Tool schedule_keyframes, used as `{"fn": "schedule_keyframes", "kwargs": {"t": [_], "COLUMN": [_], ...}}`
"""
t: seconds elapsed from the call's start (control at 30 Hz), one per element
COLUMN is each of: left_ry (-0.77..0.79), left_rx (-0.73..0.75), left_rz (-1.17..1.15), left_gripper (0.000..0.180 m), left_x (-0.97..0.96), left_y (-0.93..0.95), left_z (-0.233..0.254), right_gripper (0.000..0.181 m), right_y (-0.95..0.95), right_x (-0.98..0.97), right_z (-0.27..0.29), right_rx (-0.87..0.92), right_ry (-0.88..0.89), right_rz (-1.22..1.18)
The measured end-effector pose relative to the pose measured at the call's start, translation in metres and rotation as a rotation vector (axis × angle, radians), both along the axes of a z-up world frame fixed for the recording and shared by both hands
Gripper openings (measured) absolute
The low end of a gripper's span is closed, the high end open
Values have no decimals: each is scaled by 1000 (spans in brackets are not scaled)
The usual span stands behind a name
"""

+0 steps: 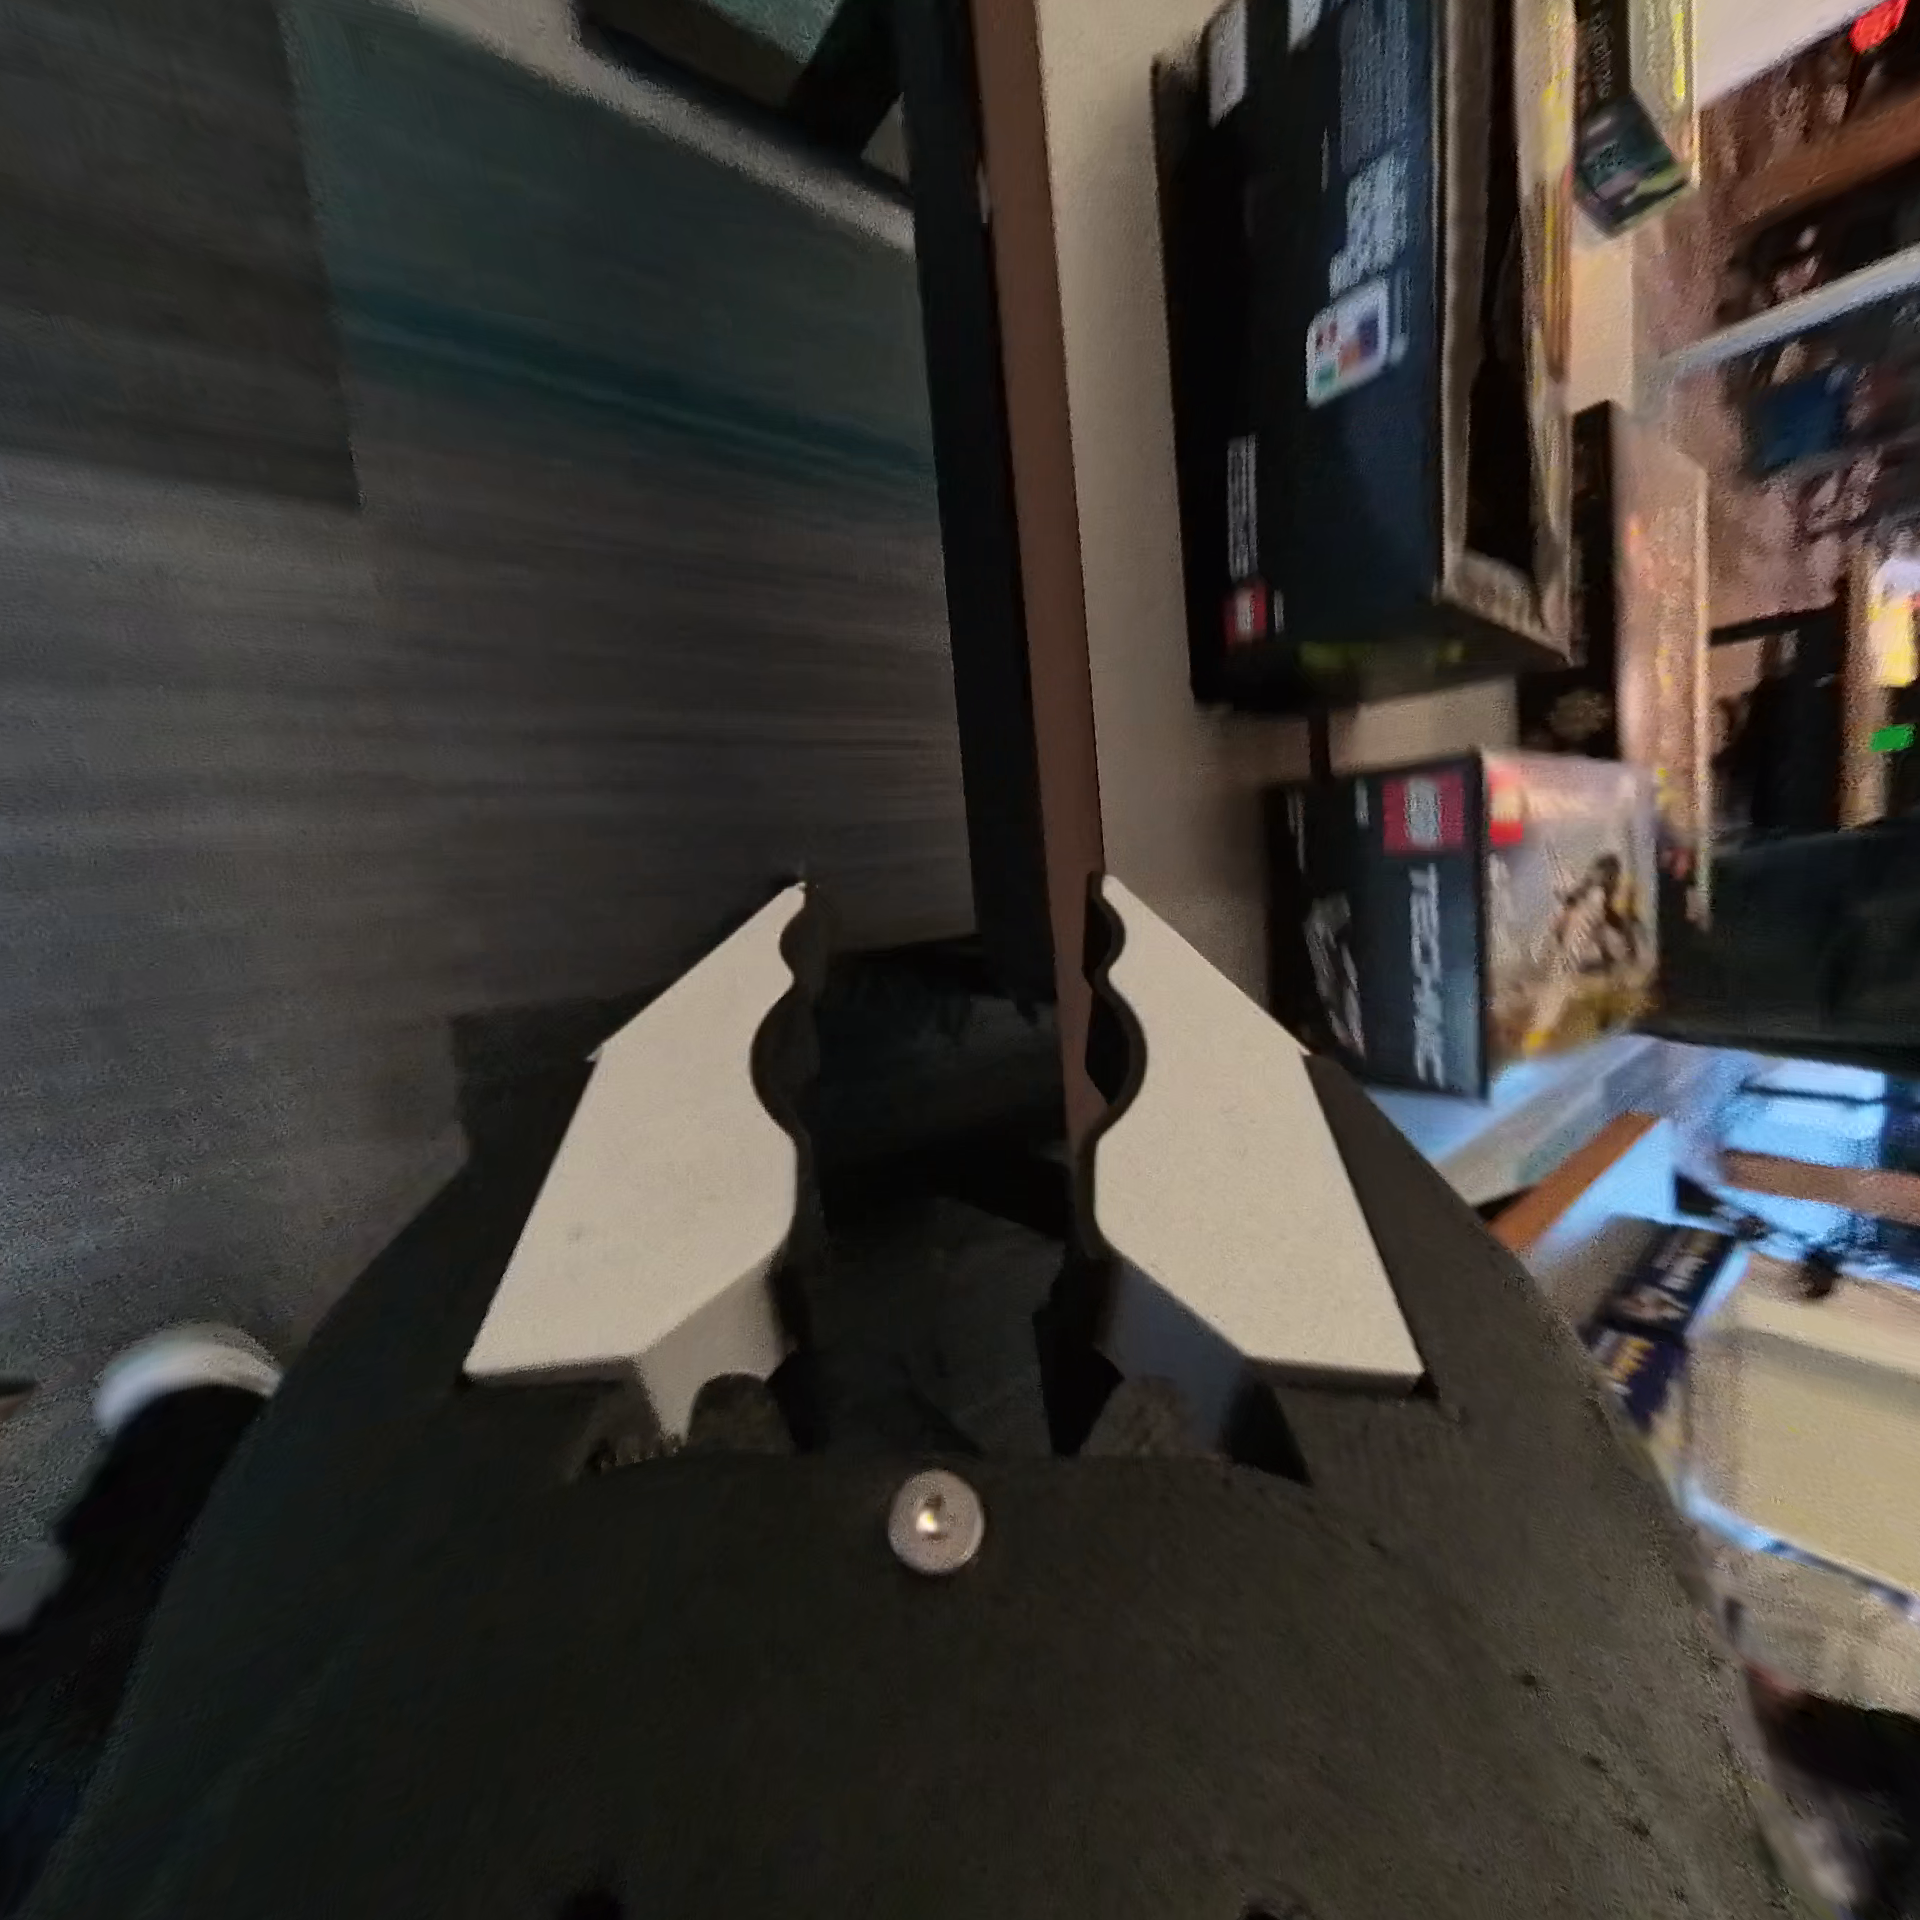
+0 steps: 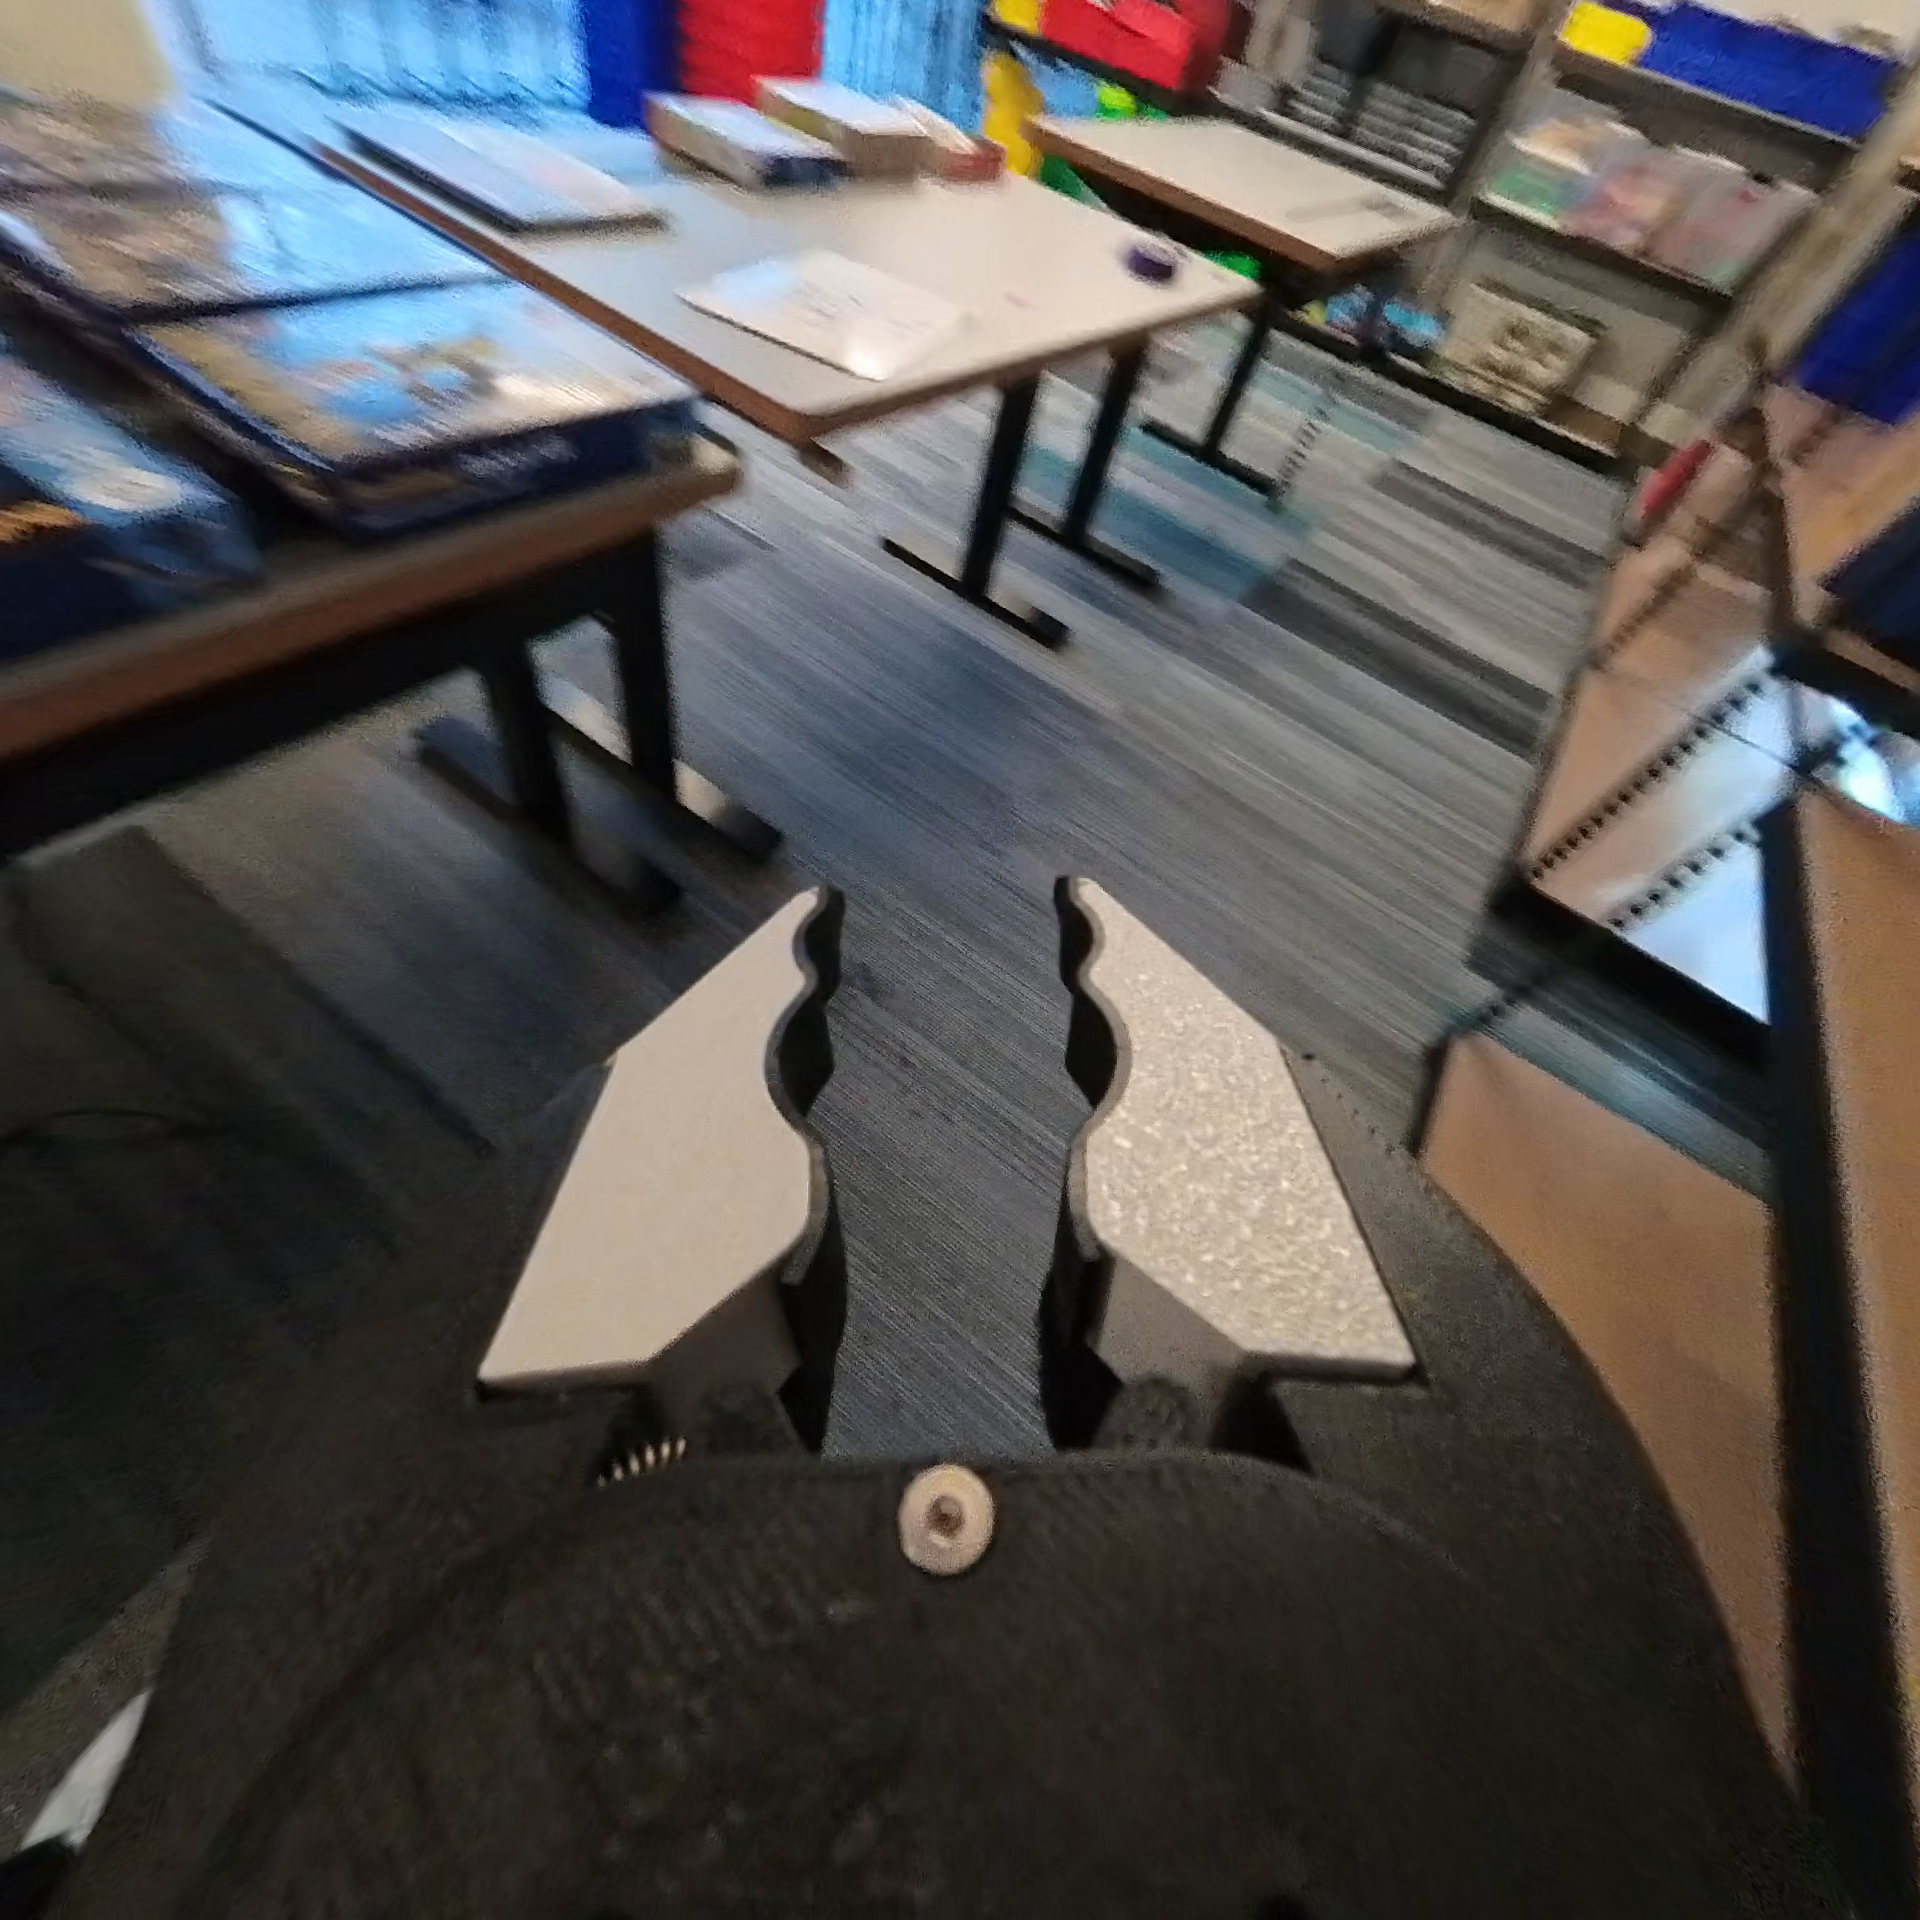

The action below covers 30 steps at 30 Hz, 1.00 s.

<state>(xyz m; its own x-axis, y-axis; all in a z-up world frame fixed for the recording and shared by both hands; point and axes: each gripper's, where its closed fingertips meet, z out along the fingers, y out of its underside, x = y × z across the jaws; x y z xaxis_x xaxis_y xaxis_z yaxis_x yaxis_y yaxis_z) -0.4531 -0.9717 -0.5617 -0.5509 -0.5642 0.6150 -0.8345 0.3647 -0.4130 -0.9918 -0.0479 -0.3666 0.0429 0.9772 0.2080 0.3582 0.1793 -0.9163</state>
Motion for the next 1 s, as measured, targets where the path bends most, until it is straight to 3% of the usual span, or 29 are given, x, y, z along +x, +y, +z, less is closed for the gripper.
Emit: {"fn": "schedule_keyframes", "kwargs": {"t": [0.1, 0.23, 0.37, 0.5, 0.6, 0.73, 1.0], "left_ry": [35, 37, 73, 95, 189, 107, 83], "left_rx": [-35, -101, -180, -174, -216, -201, -198], "left_rz": [50, -12, -1, 116, 181, 113, 252], "left_gripper": [49, 50, 50, 49, 53, 53, 44], "left_x": [-66, -167, -263, -348, -412, -483, -637], "left_y": [47, 101, 186, 316, 387, 457, 605], "left_z": [3, 18, 28, 34, 36, 31, -10], "right_gripper": [46, 54, 69, 69, 67, 60, 35], "right_y": [78, 177, 267, 324, 341, 340, 334], "right_x": [-4, -56, -183, -346, -470, -637, -970], "right_z": [-21, -23, -19, 15, 52, 78, 47], "right_rx": [6, 46, 43, 1, 47, 97, 219], "right_ry": [-46, 27, 52, 71, 92, 63, -104], "right_rz": [-116, -184, -50, 155, 296, 485, 710]}}
